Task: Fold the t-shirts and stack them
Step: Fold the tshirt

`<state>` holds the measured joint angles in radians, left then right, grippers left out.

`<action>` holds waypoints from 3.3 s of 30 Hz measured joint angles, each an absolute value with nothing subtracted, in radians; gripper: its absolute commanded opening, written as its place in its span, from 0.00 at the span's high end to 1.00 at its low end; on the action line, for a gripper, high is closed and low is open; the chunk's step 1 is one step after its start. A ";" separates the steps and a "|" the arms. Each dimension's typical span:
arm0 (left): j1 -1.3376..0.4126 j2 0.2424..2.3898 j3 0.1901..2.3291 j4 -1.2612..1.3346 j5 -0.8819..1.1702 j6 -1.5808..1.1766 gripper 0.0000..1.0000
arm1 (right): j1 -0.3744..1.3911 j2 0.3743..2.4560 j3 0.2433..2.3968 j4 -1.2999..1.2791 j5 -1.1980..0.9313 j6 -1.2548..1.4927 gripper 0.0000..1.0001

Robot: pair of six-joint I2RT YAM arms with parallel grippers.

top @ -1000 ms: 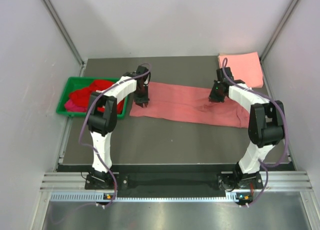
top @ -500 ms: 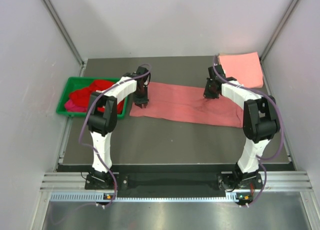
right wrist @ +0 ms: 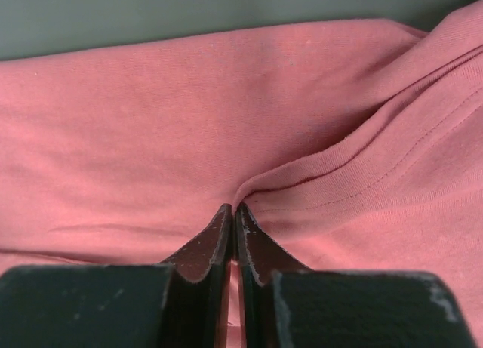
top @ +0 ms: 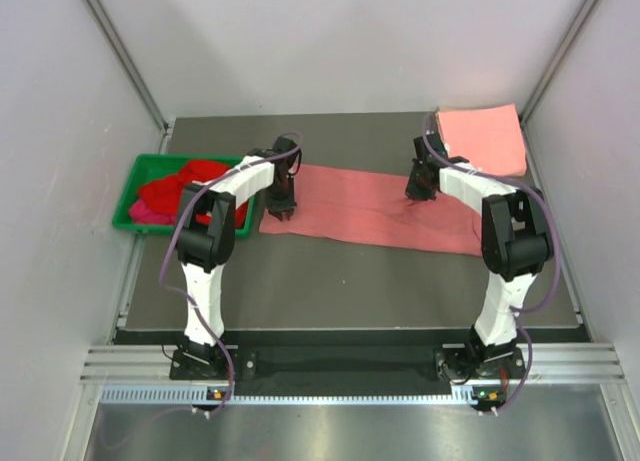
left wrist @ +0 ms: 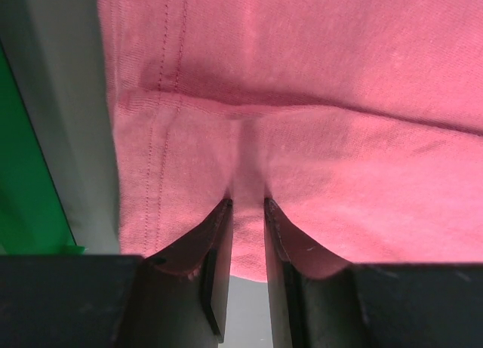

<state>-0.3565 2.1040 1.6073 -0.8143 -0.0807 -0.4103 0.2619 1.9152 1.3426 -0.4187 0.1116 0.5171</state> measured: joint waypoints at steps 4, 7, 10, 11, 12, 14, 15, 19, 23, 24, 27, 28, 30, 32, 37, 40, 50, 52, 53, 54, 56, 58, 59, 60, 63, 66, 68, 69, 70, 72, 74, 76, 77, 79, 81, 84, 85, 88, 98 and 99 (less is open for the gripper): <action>-0.356 2.104 1.607 -0.815 -0.084 -0.412 0.71 | 0.262 1.916 1.350 -0.437 0.114 0.522 0.71; -0.361 2.103 1.609 -0.819 -0.094 -0.408 0.71 | 0.262 1.916 1.387 -0.508 0.131 0.519 0.65; -0.371 2.088 1.612 -0.824 -0.097 -0.392 0.70 | 0.260 1.898 1.427 -0.584 0.161 0.529 0.64; -0.376 2.076 1.612 -0.823 -0.093 -0.389 0.71 | 0.258 1.879 1.427 -0.606 0.169 0.534 0.64; -0.382 2.062 1.612 -0.822 -0.080 -0.385 0.71 | 0.254 1.858 1.424 -0.631 0.178 0.537 0.66; -0.389 2.031 1.609 -0.814 -0.041 -0.379 0.70 | 0.245 1.793 1.399 -0.666 0.201 0.546 0.69; -0.392 2.014 1.608 -0.810 -0.023 -0.377 0.70 | 0.239 1.753 1.375 -0.676 0.210 0.549 0.72; -0.402 1.989 1.608 -0.803 0.013 -0.368 0.70 | 0.196 1.618 1.271 -0.709 0.226 0.558 0.79; -0.402 1.998 1.600 -0.806 -0.003 -0.368 0.70 | 0.128 1.564 1.169 -0.709 0.223 0.561 0.83; -0.402 2.004 1.600 -0.807 -0.015 -0.369 0.71 | 0.110 1.565 1.144 -0.702 0.221 0.561 0.83; -0.401 2.024 1.587 -0.805 -0.044 -0.377 0.71 | 0.068 1.578 1.084 -0.695 0.220 0.559 0.85; -0.401 2.032 1.575 -0.804 -0.056 -0.380 0.70 | 0.053 1.588 1.068 -0.694 0.221 0.557 0.86; -0.401 2.046 1.541 -0.802 -0.086 -0.389 0.70 | 0.025 1.605 1.037 -0.681 0.231 0.549 0.87; -0.401 2.051 1.515 -0.792 -0.114 -0.398 0.70 | -0.012 1.619 0.998 -0.670 0.251 0.537 0.87; -0.402 2.032 1.476 -0.755 -0.146 -0.421 0.70 | -0.080 1.621 0.943 -0.651 0.305 0.515 0.88; -0.403 2.014 1.446 -0.725 -0.146 -0.439 0.71 | -0.089 1.626 0.942 -0.641 0.326 0.498 0.89; -0.414 1.887 1.244 -0.538 -0.175 -0.498 0.71 | -0.099 1.618 0.924 -0.615 0.348 0.471 0.89; -0.417 1.871 1.222 -0.524 -0.183 -0.505 0.70 | -0.100 1.616 0.923 -0.614 0.351 0.469 0.89; -0.420 1.861 1.212 -0.527 -0.188 -0.510 0.69 | -0.101 1.615 0.922 -0.614 0.353 0.467 0.89; -0.421 1.853 1.206 -0.536 -0.192 -0.516 0.69 | -0.101 1.613 0.921 -0.614 0.356 0.466 0.89; -0.425 1.844 1.203 -0.574 -0.197 -0.522 0.68 | -0.101 1.606 0.917 -0.615 0.365 0.463 0.89; -0.429 1.841 1.213 -0.631 -0.205 -0.525 0.67 | -0.104 1.601 0.917 -0.625 0.380 0.463 0.88; -0.433 1.841 1.227 -0.671 -0.210 -0.523 0.67 | -0.106 1.598 0.918 -0.636 0.391 0.463 0.86; -0.436 1.841 1.243 -0.704 -0.213 -0.521 0.66 | -0.109 1.594 0.920 -0.647 0.396 0.462 0.85; -0.446 1.841 1.351 -0.801 -0.197 -0.499 0.61 | -0.119 1.568 0.947 -0.697 0.392 0.445 0.79; -0.453 1.841 1.497 -0.795 -0.083 -0.473 0.60 | -0.123 1.528 1.014 -0.720 0.355 0.413 0.77; -0.456 1.840 1.560 -0.721 0.032 -0.472 0.60 | -0.123 1.509 1.068 -0.712 0.311 0.386 0.77; -0.457 1.841 1.574 -0.687 0.084 -0.473 0.61 | -0.123 1.503 1.095 -0.701 0.277 0.373 0.77; -0.458 1.842 1.585 -0.646 0.140 -0.477 0.62 | -0.123 1.502 1.125 -0.694 0.248 0.361 0.78; -0.459 1.855 1.608 -0.592 0.237 -0.488 0.62 | -0.123 1.515 1.175 -0.676 0.185 0.349 0.80; -0.460 1.893 1.653 -0.571 0.300 -0.490 0.63 | -0.123 1.542 1.220 -0.663 0.119 0.348 0.82; -0.463 1.951 1.715 -0.580 0.322 -0.479 0.64 | -0.123 1.584 1.246 -0.647 0.054 0.353 0.83; -0.463 1.980 1.741 -0.588 0.324 -0.469 0.64 | -0.123 1.604 1.246 -0.637 0.032 0.361 0.82; -0.463 2.022 1.761 -0.614 0.302 -0.447 0.62 | -0.123 1.642 1.236 -0.634 -0.003 0.395 0.74; -0.463 2.033 1.750 -0.659 0.268 -0.427 0.61 | -0.123 1.652 1.204 -0.629 -0.014 0.439 0.71; -0.463 2.019 1.697 -0.712 0.185 -0.392 0.60 | -0.123 1.647 1.136 -0.635 -0.030 0.519 0.68; -0.463 2.008 1.670 -0.730 0.147 -0.384 0.60 | -0.123 1.639 1.111 -0.638 -0.032 0.546 0.67; -0.463 1.954 1.579 -0.787 0.031 -0.350 0.60 | -0.128 1.590 1.058 -0.651 -0.035 0.613 0.63; -0.447 1.822 1.365 -0.831 -0.218 -0.338 0.59 | -0.175 1.431 0.935 -0.653 0.013 0.738 0.59; -0.447 1.822 1.356 -0.831 -0.232 -0.338 0.59 | -0.176 1.431 0.928 -0.653 0.022 0.738 0.58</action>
